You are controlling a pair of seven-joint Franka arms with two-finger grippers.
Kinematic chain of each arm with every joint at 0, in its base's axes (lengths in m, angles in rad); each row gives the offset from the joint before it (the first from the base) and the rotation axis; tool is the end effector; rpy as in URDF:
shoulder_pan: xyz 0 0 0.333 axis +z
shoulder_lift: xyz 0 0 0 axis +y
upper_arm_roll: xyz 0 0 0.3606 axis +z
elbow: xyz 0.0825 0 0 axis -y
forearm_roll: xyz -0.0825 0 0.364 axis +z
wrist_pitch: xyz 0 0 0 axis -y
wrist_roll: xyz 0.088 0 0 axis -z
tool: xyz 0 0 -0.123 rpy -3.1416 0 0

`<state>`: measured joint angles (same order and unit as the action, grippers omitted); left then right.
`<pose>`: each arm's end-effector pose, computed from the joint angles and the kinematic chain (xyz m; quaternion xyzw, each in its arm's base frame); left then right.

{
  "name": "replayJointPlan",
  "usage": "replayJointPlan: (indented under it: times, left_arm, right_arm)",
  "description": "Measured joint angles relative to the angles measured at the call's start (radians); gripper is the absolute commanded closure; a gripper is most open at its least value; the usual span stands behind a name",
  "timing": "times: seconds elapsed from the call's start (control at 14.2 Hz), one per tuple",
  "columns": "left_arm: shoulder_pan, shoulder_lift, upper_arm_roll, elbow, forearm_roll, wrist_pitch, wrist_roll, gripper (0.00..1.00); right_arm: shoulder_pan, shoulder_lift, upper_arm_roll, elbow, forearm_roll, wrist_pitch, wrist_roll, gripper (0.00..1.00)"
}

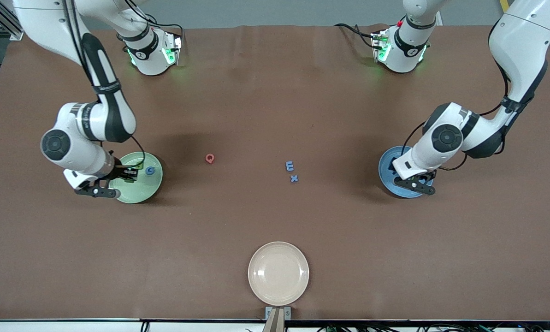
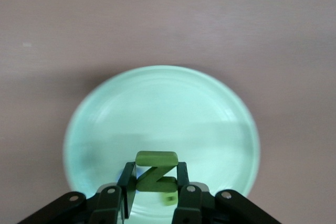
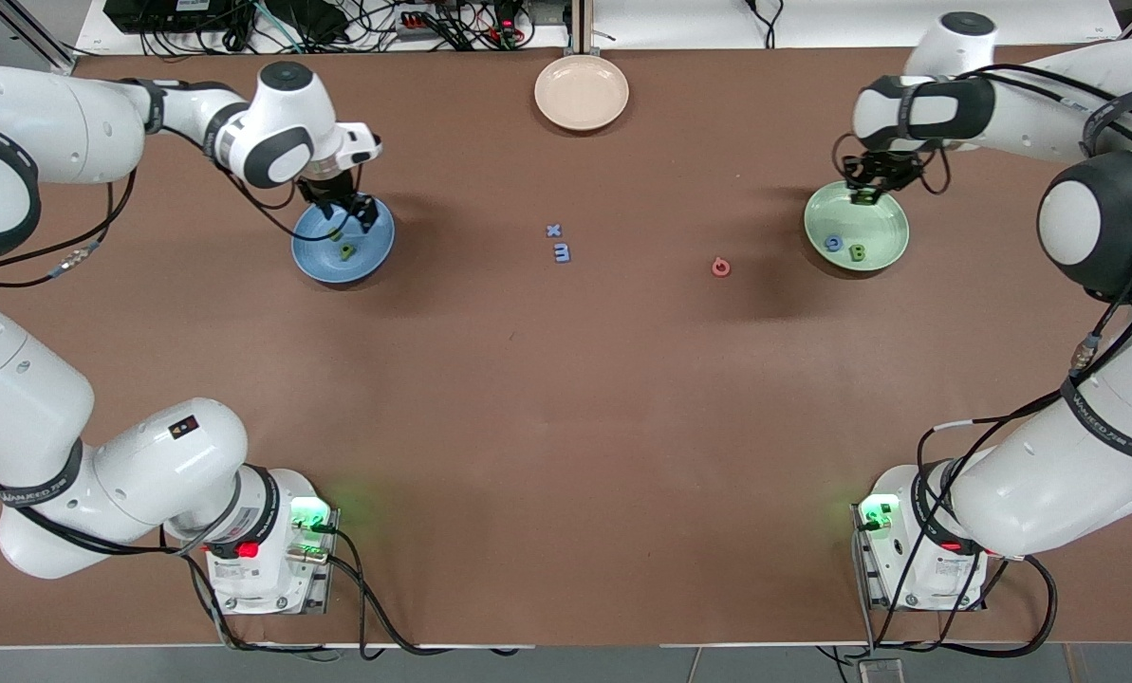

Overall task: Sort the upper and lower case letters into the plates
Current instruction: 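Grasp pink Q with the right gripper while the left gripper grasps blue x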

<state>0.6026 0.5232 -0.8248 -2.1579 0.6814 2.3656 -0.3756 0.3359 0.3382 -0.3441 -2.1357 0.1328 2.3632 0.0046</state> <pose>0.5469 -0.0980 0.2550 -0.9866 0.1572 0.0186 0.0406 0.5626 0.0038 0.2895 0.9978 -0.0492 -0.0431 0.0119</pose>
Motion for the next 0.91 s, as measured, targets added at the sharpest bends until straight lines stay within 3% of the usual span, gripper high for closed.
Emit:
replayJointPlan:
  times: [0.28, 0.49, 0.63, 0.7, 0.77, 0.84, 0.91]
  left_arm:
    - [-0.069, 0.001, -0.106, 0.032, -0.006, -0.018, -0.302, 0.00]
    - [-0.229, 0.027, -0.108, 0.094, -0.049, -0.022, -0.513, 0.00]
    - [-0.329, 0.069, -0.099, 0.149, -0.057, -0.025, -0.642, 0.00]
    - [-0.383, 0.095, -0.081, 0.184, -0.057, -0.026, -0.696, 0.00]
    - [-0.440, 0.121, -0.051, 0.222, -0.057, -0.026, -0.737, 0.00]
    - [-0.502, 0.147, -0.010, 0.265, -0.062, -0.026, -0.774, 0.00]
    - [-0.568, 0.172, 0.037, 0.311, -0.077, -0.026, -0.802, 0.00]
  right_arm:
    - [-0.037, 0.026, 0.001, -0.040, 0.000, 0.104, -0.046, 0.98]
    - [-0.037, 0.078, 0.010, -0.045, 0.001, 0.159, -0.047, 0.93]
    - [-0.036, 0.098, 0.014, -0.044, 0.001, 0.170, -0.047, 0.81]
    - [-0.036, 0.101, 0.014, -0.044, 0.001, 0.170, -0.047, 0.65]
    - [-0.036, 0.102, 0.014, -0.044, 0.001, 0.169, -0.047, 0.18]
    - [-0.036, 0.102, 0.015, -0.044, 0.001, 0.169, -0.047, 0.00]
    - [-0.036, 0.102, 0.015, -0.044, 0.001, 0.168, -0.047, 0.00]
